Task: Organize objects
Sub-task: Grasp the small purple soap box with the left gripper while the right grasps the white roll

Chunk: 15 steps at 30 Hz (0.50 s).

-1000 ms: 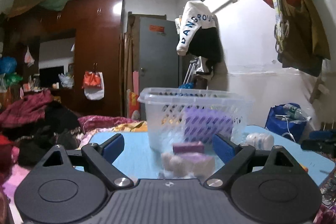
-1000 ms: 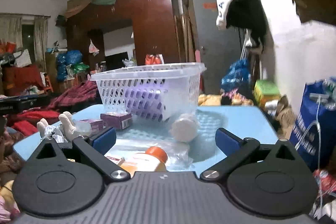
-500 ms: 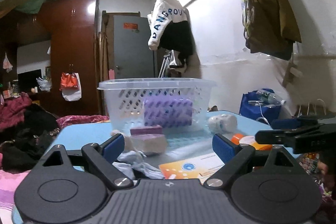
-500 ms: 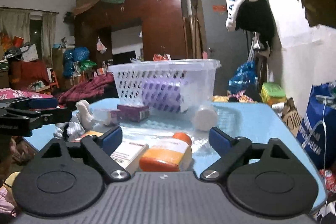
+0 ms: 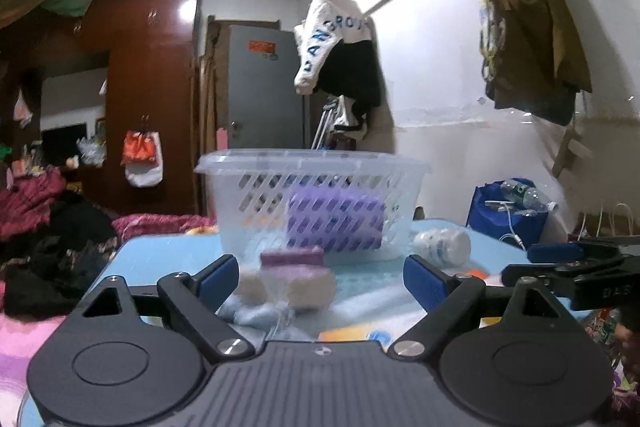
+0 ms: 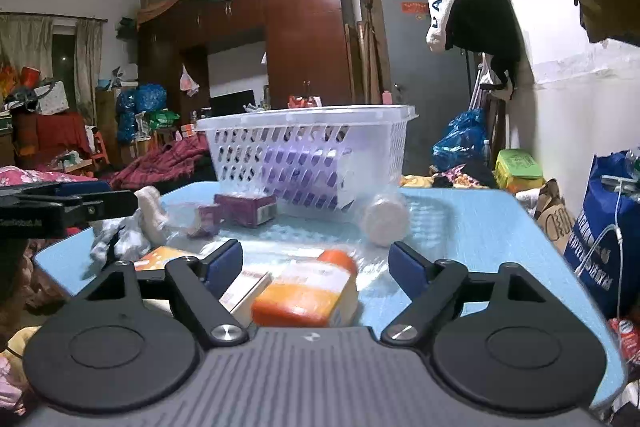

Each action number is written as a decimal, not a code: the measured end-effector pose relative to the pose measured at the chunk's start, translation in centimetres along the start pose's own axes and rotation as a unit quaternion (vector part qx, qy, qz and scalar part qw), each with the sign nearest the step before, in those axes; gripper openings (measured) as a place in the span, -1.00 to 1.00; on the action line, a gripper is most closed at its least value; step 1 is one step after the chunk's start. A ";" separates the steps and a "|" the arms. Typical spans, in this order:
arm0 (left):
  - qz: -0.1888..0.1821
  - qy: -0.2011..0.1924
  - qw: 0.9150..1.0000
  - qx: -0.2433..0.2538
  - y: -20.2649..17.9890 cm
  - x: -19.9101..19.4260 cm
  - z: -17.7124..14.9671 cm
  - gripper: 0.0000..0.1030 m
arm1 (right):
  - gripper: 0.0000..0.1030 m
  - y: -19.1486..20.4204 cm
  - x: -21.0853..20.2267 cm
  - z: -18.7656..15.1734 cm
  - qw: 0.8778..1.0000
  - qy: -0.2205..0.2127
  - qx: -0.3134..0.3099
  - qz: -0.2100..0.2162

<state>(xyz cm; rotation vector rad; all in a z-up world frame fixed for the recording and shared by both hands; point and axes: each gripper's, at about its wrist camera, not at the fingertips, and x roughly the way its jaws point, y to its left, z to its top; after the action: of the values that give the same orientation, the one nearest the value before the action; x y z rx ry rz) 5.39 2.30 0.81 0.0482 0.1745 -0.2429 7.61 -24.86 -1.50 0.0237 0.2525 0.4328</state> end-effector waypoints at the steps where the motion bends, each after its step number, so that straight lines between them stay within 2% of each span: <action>1: 0.001 0.000 1.000 0.007 -0.3 0.5 0.6 0.79 | 0.61 -0.2 0.5 0.5 1.000 0.005 -0.003 -0.001; 4: -0.004 0.015 1.000 0.016 -1.1 2.7 2.0 0.79 | 0.61 -1.2 2.3 2.3 1.000 0.013 -0.001 -0.013; 8: 0.020 0.075 0.997 0.022 -1.9 6.4 3.0 0.73 | 0.61 -2.8 6.1 4.3 0.997 0.060 0.004 -0.039; 12: 0.042 0.120 0.992 0.013 -1.6 8.6 2.5 0.66 | 0.36 -4.2 9.5 4.7 0.992 0.118 0.013 -0.049; 15: 0.064 0.140 0.988 0.019 -1.3 9.4 1.8 0.65 | 0.32 -5.0 10.5 4.2 0.989 0.138 0.024 -0.046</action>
<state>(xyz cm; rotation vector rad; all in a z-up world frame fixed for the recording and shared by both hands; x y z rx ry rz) 14.37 -1.27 0.90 0.1304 0.4455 -0.1106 19.87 -24.90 -0.31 -0.0016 0.5339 0.3366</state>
